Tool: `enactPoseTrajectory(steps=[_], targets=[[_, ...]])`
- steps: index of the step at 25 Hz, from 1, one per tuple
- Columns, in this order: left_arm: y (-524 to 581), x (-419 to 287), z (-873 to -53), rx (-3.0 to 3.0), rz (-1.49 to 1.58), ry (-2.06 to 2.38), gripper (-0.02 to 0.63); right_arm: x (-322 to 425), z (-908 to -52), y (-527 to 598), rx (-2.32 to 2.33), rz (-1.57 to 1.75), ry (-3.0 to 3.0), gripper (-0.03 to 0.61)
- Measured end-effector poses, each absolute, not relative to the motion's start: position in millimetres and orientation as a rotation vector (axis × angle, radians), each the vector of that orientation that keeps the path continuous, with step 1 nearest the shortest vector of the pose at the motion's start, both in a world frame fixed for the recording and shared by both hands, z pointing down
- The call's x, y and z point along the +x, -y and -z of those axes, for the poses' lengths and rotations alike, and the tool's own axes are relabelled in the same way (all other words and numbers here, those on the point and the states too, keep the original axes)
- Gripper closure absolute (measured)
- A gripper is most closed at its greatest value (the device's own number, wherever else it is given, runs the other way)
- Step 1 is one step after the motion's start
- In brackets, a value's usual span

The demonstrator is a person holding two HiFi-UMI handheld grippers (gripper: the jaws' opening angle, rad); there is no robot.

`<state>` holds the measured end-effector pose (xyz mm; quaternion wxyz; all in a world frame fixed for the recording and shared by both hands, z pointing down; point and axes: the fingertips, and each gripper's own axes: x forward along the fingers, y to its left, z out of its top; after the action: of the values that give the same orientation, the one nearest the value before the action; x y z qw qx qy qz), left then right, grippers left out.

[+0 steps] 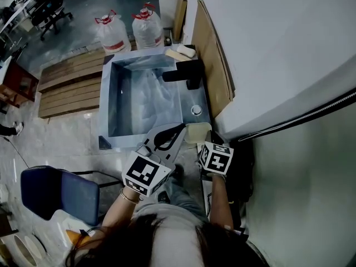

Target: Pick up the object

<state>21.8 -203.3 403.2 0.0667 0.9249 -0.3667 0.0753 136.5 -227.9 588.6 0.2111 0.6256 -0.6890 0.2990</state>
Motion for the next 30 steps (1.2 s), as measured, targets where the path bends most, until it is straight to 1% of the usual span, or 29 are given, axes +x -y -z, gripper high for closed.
enactPoseTrajectory(steps=[15,30], targets=[[162.1,8.8,-376.0,2.825,-0.180,1.147,0.606,133.2,-517.7,193.5,1.821,-0.796,2.037,0.543],[132.6,-10.5,-347.6,2.854,-0.089,1.193,0.606,124.1,-421.3,154.4,1.951,-0.600,2.199,0.543]])
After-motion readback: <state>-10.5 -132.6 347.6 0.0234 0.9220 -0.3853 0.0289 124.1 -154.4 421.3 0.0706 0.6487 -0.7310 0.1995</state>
